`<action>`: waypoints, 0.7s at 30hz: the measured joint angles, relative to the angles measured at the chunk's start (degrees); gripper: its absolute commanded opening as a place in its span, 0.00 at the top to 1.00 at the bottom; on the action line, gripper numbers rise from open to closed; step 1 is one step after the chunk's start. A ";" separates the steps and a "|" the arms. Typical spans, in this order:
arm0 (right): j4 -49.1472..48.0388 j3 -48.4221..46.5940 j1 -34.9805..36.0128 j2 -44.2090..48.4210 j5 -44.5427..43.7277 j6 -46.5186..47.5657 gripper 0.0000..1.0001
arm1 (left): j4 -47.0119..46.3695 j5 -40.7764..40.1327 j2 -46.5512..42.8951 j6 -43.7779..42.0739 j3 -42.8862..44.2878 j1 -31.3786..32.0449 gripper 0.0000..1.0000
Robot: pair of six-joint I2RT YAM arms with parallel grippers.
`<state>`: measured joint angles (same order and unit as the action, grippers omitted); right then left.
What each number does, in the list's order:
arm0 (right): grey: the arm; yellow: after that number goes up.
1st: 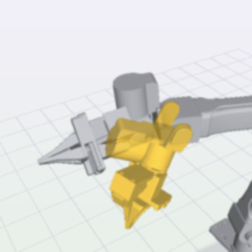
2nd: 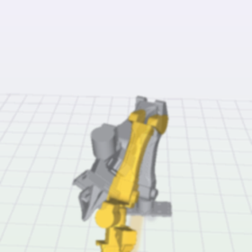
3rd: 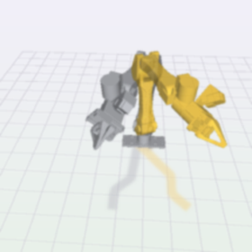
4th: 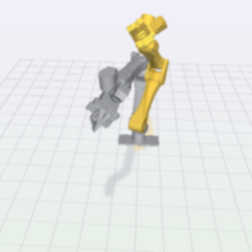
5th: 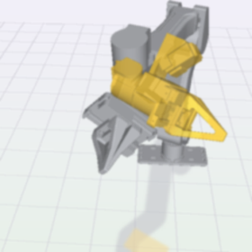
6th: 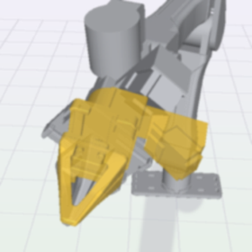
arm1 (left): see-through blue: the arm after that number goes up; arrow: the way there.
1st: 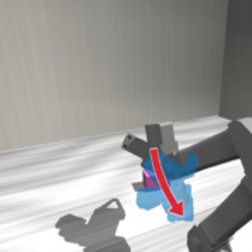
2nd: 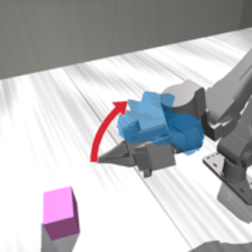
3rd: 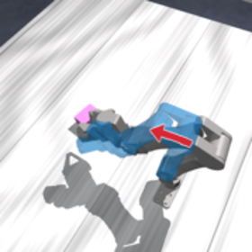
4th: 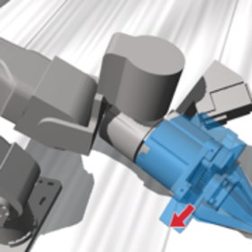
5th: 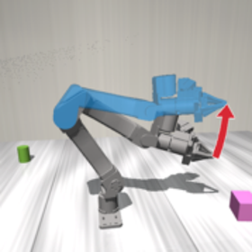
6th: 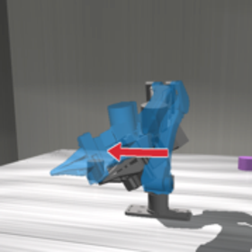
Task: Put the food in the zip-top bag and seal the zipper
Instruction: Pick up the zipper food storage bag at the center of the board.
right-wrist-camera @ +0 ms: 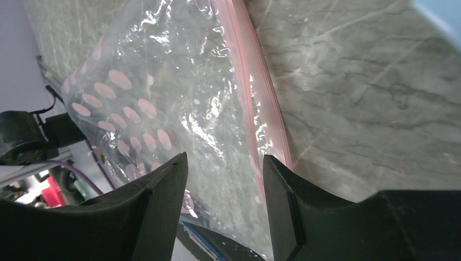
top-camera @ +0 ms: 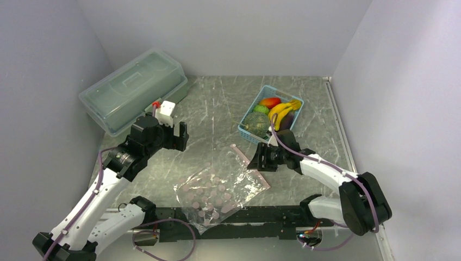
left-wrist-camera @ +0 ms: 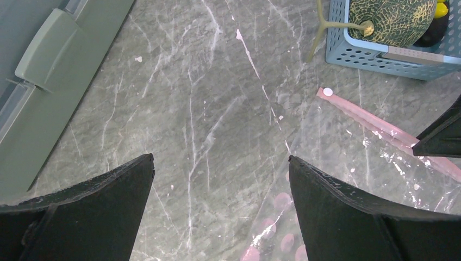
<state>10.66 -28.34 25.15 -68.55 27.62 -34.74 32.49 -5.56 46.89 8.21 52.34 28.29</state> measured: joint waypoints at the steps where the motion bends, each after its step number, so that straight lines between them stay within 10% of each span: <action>1: -0.68 0.02 0.15 -0.63 0.81 -0.13 0.44 | 0.00 -0.02 0.00 0.00 0.00 0.00 0.01; 21: -6.99 0.15 6.08 -8.72 5.97 -1.14 0.60 | 0.00 0.17 0.00 0.00 0.00 0.00 0.01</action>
<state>3.66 -28.18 31.22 -77.28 33.58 -35.88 32.49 -5.39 46.89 8.21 52.34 28.29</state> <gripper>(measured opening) 0.458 0.988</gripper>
